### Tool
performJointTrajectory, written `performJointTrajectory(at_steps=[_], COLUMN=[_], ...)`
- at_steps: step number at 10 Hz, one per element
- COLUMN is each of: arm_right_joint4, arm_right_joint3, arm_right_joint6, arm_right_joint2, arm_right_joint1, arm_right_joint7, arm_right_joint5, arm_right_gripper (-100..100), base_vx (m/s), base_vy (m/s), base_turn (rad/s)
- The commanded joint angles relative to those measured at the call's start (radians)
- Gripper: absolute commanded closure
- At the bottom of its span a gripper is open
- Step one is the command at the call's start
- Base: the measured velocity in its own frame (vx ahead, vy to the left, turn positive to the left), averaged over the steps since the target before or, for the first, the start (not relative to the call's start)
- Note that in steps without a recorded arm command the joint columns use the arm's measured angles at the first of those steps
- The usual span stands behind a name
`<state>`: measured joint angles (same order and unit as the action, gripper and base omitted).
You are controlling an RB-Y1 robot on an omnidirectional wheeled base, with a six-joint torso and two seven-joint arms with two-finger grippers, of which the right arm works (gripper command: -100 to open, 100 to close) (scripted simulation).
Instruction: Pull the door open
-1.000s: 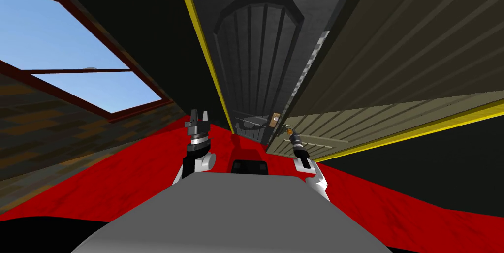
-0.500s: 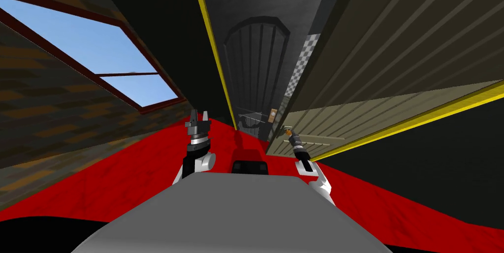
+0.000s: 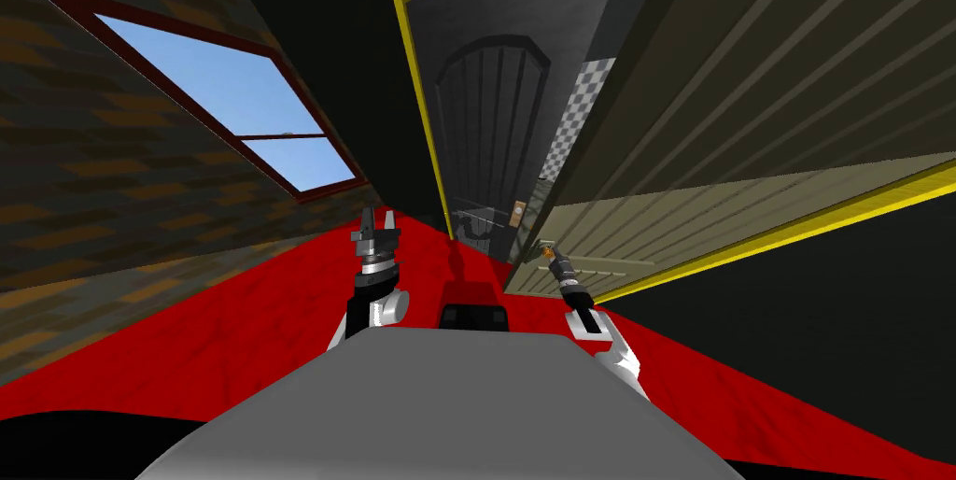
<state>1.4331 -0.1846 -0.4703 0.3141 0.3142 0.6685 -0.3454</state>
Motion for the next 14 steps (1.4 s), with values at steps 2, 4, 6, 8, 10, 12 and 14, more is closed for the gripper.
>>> performJointTrajectory(at_steps=[2, 4, 6, 8, 10, 12, 14], arm_right_joint4=[-0.001, 0.005, 0.010, -0.001, -0.006, -0.013, -0.020], arm_right_joint3=[0.014, 0.021, 0.026, 0.017, 0.019, 0.021, 0.024], arm_right_joint6=[-0.050, -0.084, -0.111, -0.126, -0.152, -0.181, -0.218], arm_right_joint2=[0.018, 0.037, 0.052, 0.067, 0.078, 0.091, 0.107], arm_right_joint1=[0.033, 0.057, 0.076, 0.079, 0.087, 0.096, 0.108], arm_right_joint7=[0.031, 0.056, 0.075, 0.083, 0.095, 0.108, 0.126], arm_right_joint5=[-0.012, -0.019, -0.025, -0.027, -0.031, -0.036, -0.042], arm_right_gripper=[100, 100, 100, 100, 100, 100, 100], base_vx=[-0.180, -0.187, -0.225, -0.124, -0.192, -0.172, -0.157], base_vy=[-0.057, -0.090, -0.058, -0.043, -0.080, -0.075, -0.072], base_turn=[0.105, 0.135, 0.109, 0.059, 0.101, 0.101, 0.094])
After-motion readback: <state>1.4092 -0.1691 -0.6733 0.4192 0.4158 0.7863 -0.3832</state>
